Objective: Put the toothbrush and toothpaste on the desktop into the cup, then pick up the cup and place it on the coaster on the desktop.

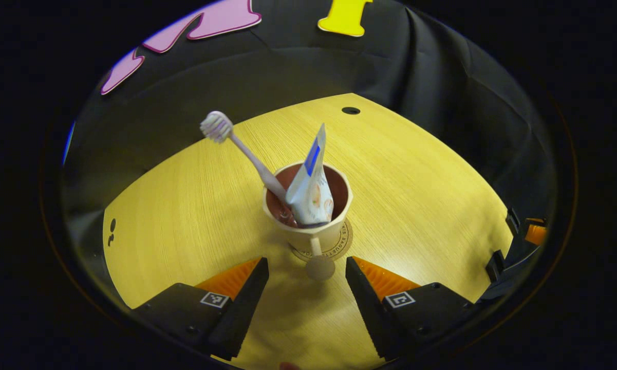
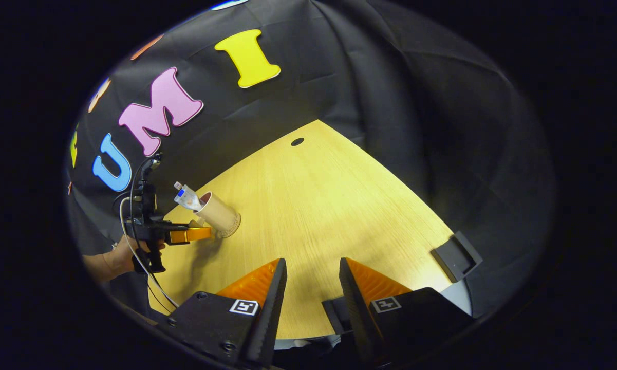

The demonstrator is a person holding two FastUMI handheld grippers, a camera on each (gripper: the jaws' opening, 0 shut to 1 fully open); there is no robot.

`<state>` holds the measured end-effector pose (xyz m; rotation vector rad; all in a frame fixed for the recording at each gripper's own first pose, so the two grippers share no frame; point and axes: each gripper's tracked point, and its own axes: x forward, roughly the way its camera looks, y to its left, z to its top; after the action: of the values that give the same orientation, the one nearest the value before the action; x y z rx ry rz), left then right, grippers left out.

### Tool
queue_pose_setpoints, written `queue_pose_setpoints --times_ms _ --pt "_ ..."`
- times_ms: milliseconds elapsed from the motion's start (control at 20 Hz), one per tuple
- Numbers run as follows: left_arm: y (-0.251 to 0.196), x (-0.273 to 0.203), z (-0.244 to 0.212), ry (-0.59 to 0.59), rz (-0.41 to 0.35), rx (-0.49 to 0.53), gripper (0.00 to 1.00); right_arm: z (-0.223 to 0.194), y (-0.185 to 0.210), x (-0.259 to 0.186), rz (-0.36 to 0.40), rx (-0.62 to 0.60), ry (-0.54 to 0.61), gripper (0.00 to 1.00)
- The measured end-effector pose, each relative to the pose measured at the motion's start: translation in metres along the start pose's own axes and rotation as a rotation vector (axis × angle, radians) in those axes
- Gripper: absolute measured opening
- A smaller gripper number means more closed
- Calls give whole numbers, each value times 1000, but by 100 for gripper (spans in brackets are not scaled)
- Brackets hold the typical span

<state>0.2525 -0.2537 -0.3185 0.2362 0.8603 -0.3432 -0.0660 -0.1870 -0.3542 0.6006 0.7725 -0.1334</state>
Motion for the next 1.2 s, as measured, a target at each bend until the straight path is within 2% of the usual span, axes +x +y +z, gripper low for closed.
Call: queue_pose_setpoints --times_ms 300,750,900,950,1000,1100,1150,1200 --pt "21 -60 -15 -98 12 -67 94 -7 51 5 66 -71 35 64" --pt "73 -129 -74 -143 82 -232 94 -10 143 19 200 -177 60 64" --pt "83 -146 -93 -143 91 -271 94 -14 165 22 232 -198 74 68" --pt "85 -151 -99 -145 90 -286 94 -17 171 23 242 -202 79 58" --pt "87 -155 -105 -147 92 -299 94 -19 177 23 249 -208 85 68" --pt "93 -166 -114 -156 105 -318 94 -21 185 23 263 -223 91 68" --pt "94 -170 -116 -161 107 -324 94 -21 189 23 268 -230 92 58" --pt "93 -174 -119 -164 106 -328 93 -21 192 21 270 -235 92 69"
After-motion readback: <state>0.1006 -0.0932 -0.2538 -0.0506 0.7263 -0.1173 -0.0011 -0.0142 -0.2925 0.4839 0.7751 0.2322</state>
